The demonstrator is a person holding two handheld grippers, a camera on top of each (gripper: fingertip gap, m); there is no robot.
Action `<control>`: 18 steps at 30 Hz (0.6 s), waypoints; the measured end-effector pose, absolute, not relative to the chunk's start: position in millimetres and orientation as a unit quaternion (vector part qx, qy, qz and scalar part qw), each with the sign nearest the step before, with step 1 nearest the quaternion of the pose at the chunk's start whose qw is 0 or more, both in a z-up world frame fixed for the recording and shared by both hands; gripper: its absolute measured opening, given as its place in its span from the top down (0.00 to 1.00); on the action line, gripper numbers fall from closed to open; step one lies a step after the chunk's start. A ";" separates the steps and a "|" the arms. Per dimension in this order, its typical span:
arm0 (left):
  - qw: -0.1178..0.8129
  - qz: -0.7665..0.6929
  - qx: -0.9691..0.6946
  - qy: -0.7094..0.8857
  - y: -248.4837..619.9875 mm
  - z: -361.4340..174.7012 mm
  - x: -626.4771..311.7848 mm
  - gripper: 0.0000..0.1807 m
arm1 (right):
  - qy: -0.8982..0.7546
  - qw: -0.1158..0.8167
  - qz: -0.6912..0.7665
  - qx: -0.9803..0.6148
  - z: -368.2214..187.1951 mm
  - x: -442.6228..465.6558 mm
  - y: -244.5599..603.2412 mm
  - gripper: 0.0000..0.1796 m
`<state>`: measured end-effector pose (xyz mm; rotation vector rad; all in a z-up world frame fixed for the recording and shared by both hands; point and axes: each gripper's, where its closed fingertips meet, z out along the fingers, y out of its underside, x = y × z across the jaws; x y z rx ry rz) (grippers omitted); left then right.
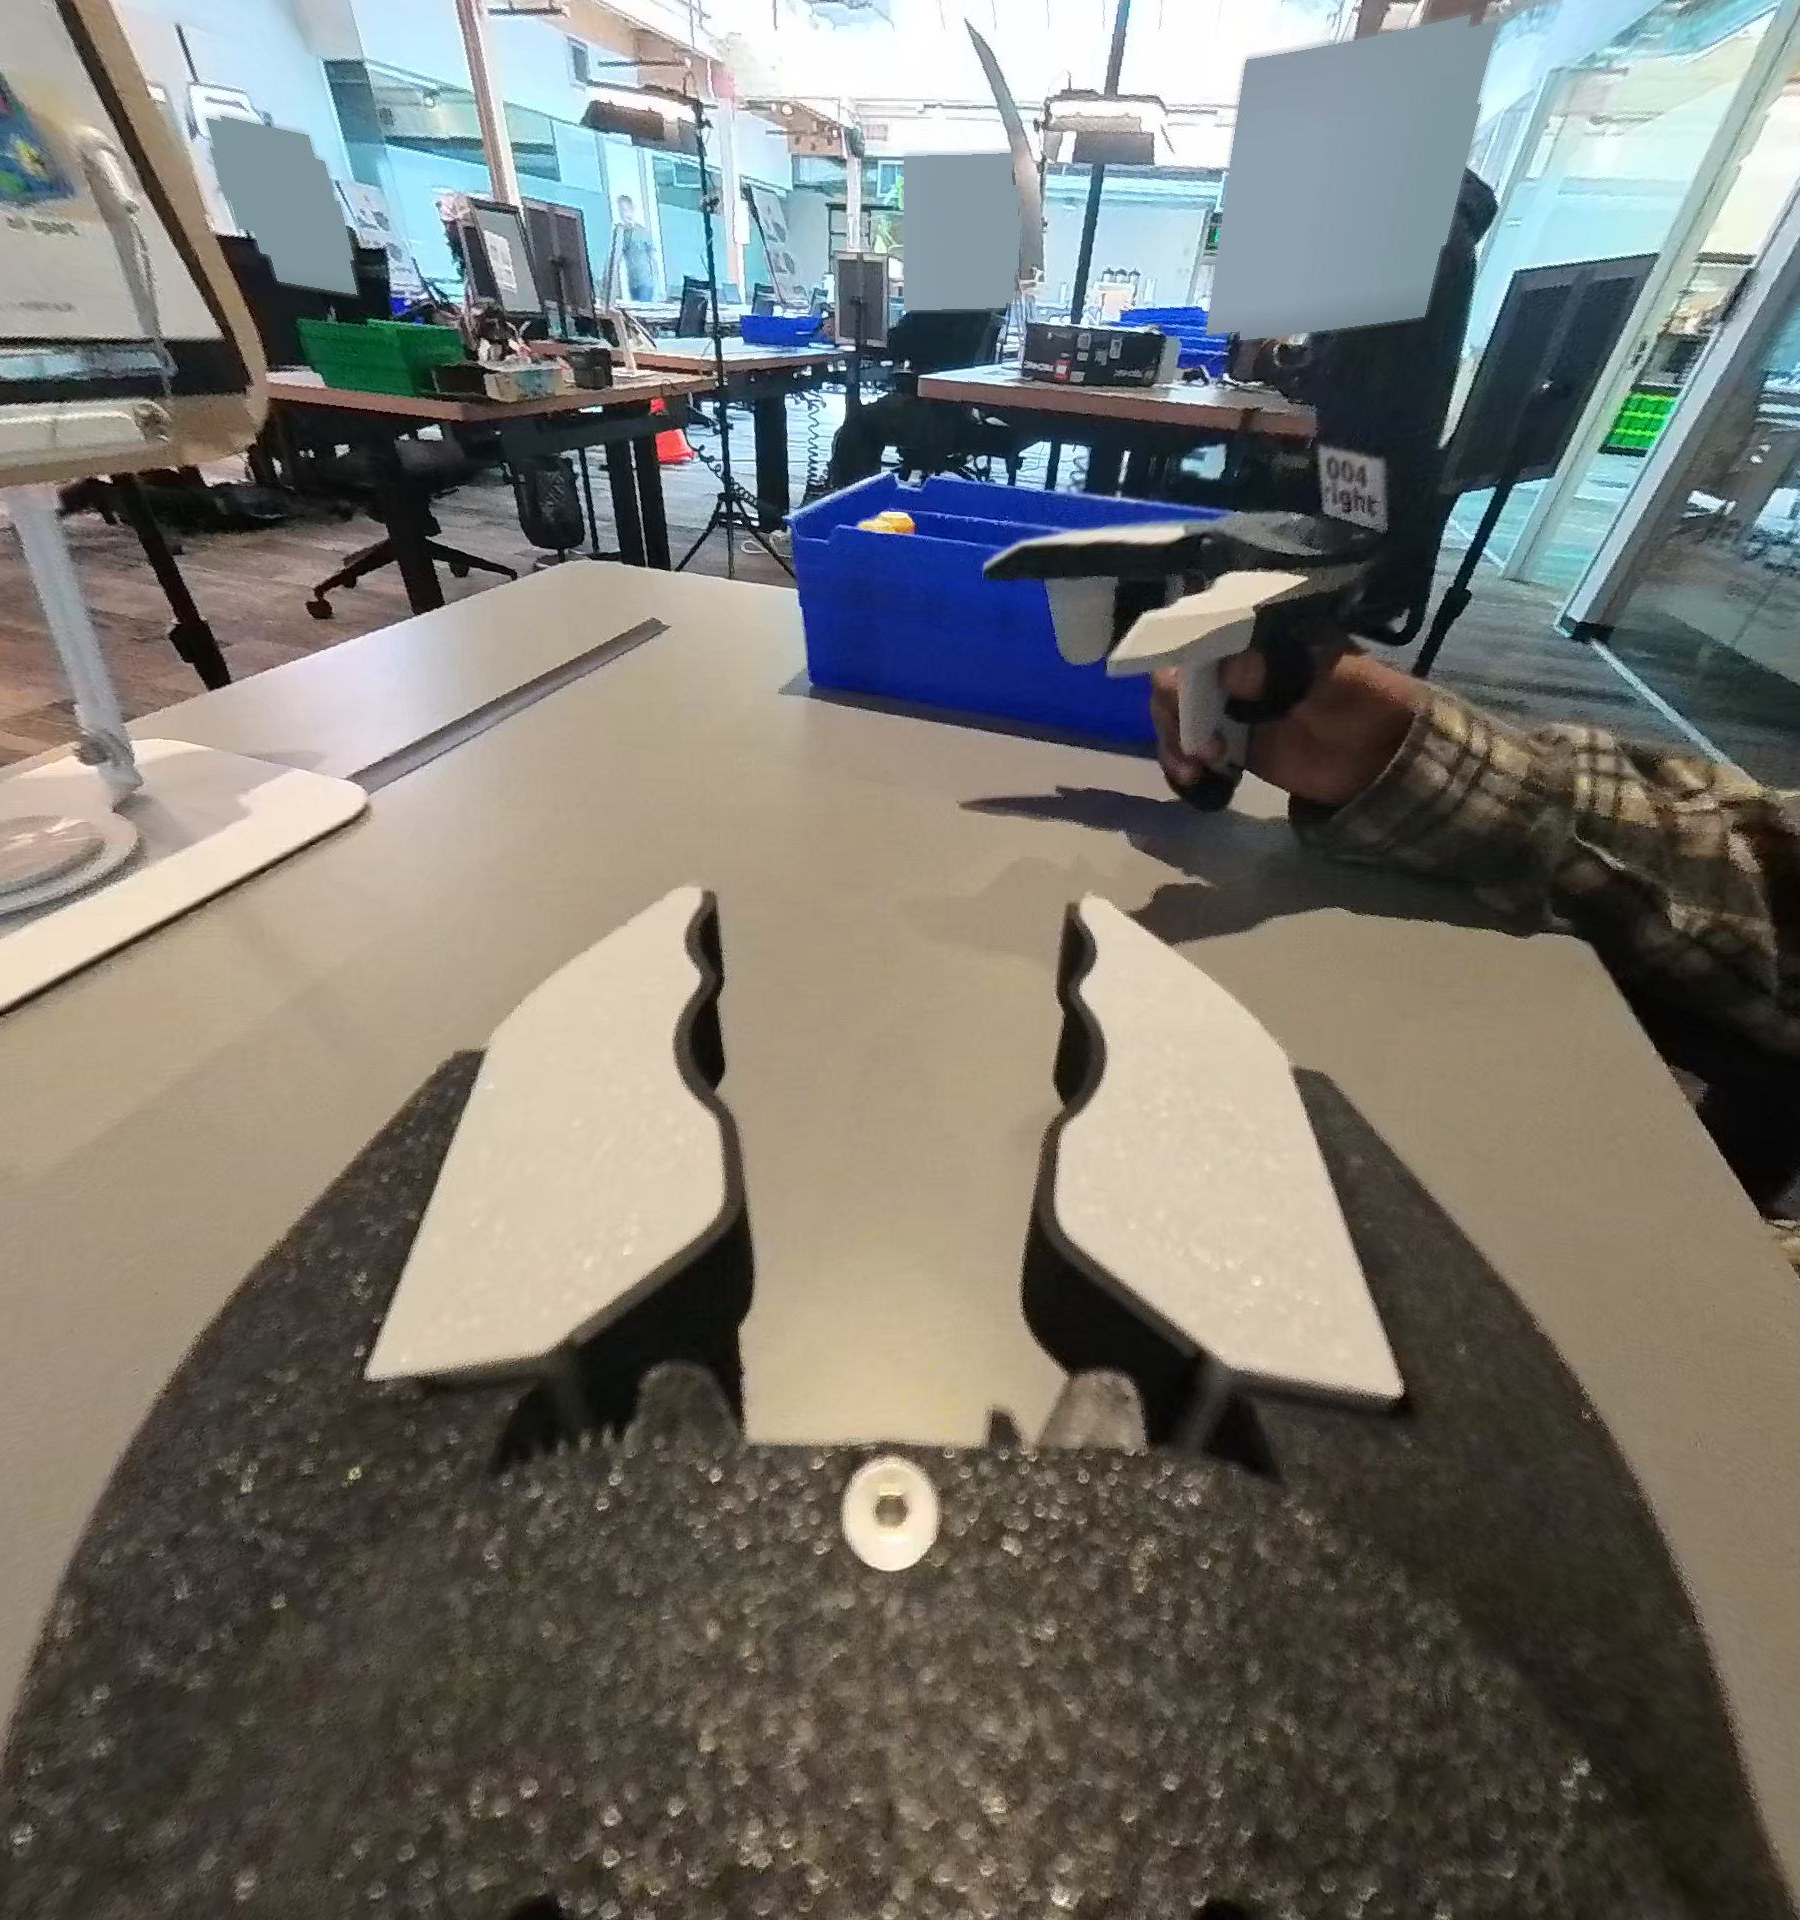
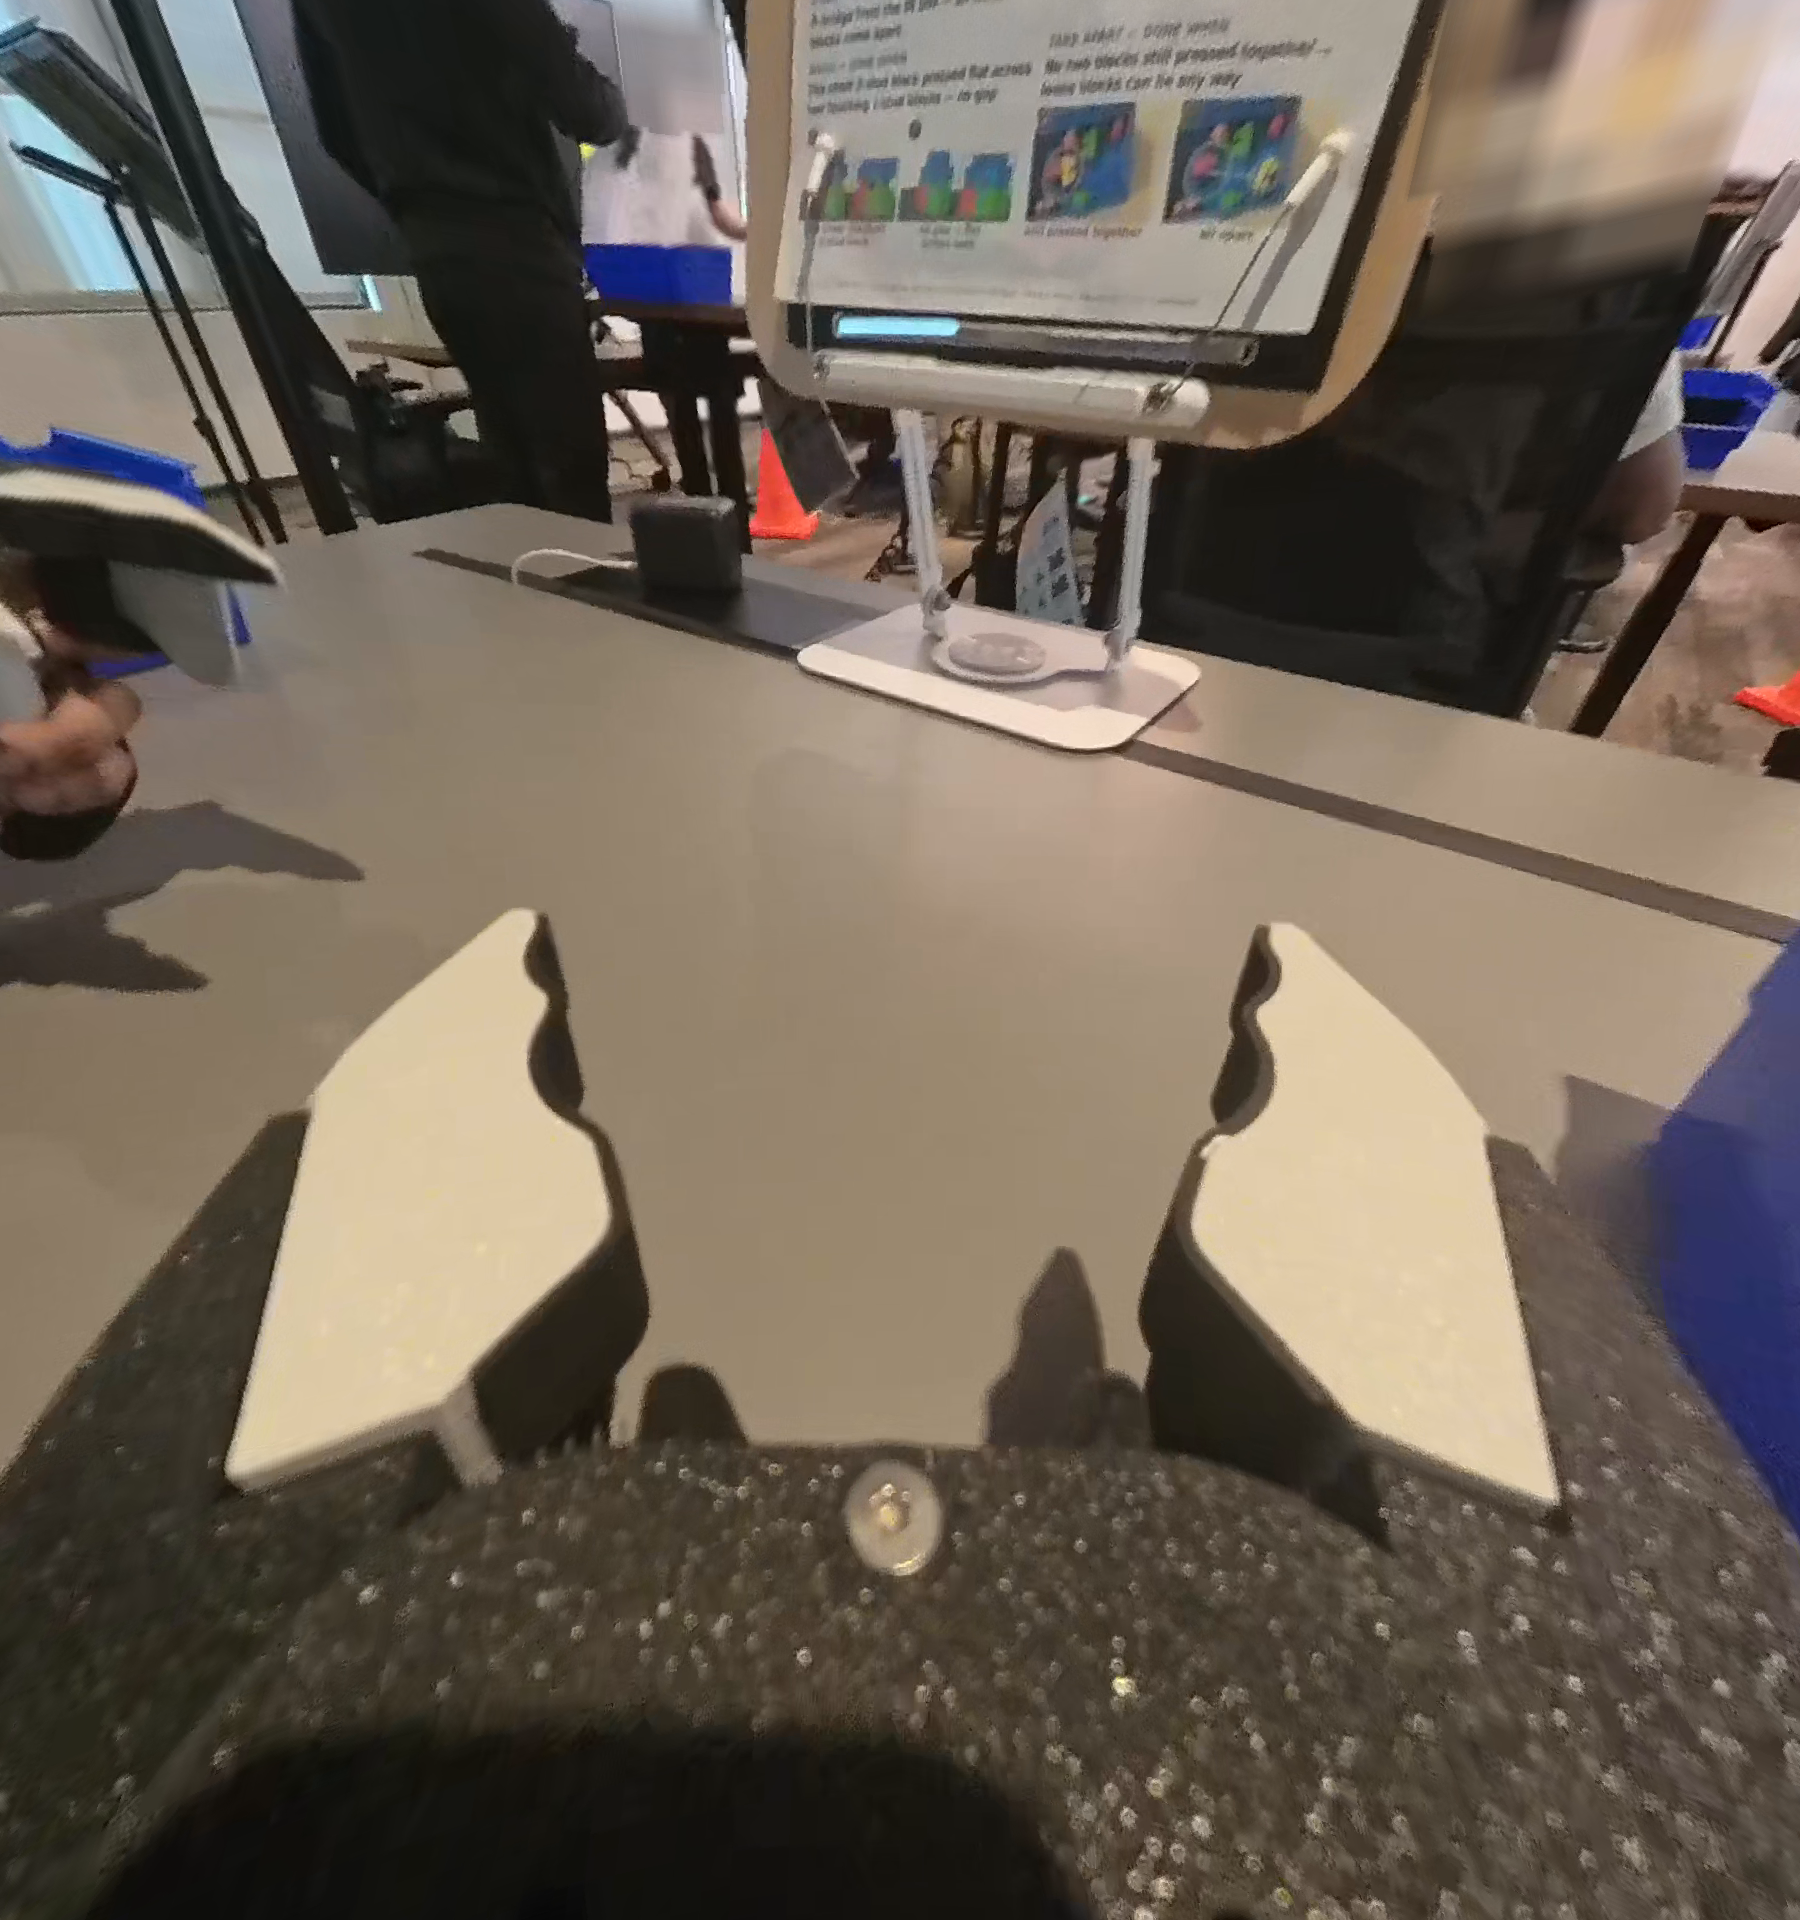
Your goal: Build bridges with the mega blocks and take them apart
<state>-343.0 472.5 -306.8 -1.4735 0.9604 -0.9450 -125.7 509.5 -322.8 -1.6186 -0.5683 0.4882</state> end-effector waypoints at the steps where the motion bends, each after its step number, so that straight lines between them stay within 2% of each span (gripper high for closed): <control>1: 0.548 -0.395 -0.620 0.400 473.5 -303.0 -345.6 0.66 | -0.253 0.622 0.217 -0.708 -324.6 -128.9 508.8 0.32; 10: 0.612 -0.335 -0.627 0.347 457.5 -220.7 -426.7 0.66 | -0.288 0.617 0.214 -0.701 -329.3 -146.3 503.7 0.33; 14: 0.624 -0.220 -0.670 0.336 444.9 -192.0 -509.5 0.66 | -0.294 0.610 0.222 -0.701 -332.2 -151.9 502.3 0.34; 18: 0.595 -0.119 -0.745 0.278 437.2 -192.7 -617.2 0.66 | -0.296 0.606 0.232 -0.701 -333.5 -157.1 501.8 0.34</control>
